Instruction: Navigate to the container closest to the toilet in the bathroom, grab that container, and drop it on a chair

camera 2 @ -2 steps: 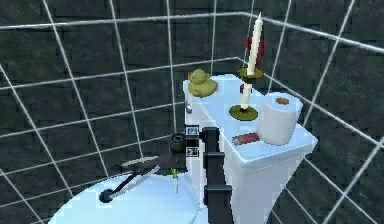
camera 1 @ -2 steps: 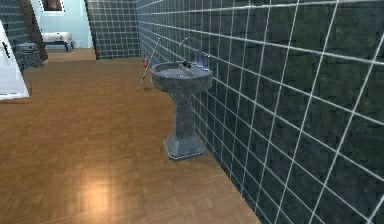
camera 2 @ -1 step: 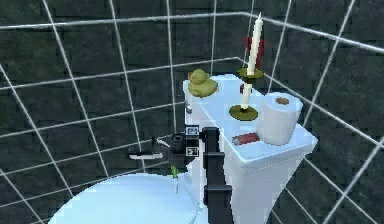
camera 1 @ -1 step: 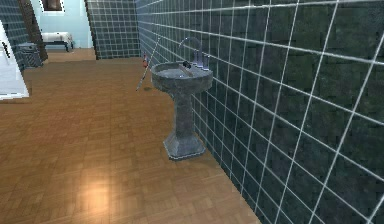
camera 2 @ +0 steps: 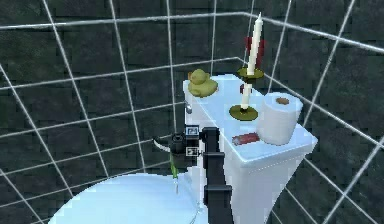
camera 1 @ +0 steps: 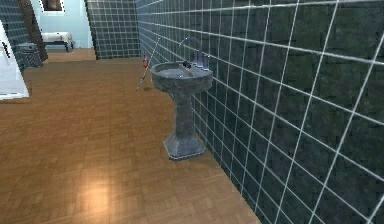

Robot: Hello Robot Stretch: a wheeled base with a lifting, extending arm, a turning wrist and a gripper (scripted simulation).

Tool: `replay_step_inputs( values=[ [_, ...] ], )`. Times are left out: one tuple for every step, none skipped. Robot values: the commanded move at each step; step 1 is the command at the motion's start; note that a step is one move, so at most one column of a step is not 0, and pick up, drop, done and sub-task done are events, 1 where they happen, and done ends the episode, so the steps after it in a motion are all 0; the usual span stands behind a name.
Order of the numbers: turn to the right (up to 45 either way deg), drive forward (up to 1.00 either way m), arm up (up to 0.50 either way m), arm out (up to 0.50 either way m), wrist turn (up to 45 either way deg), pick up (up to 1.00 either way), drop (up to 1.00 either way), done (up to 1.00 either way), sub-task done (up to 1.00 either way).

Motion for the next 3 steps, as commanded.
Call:
replay_step_inputs(
  values=[
    [0.0, 0.00, -0.30, 0.00, 0.0, 0.00, 0.00, 0.00, 0.00],
    [0.0, 0.00, 0.00, 0.00, 0.0, 1.00, 0.00, 0.00, 0.00],
    [0.0, 0.00, 0.10, 0.00, 0.0, 0.00, 0.00, 0.00, 0.00]
  ],
)
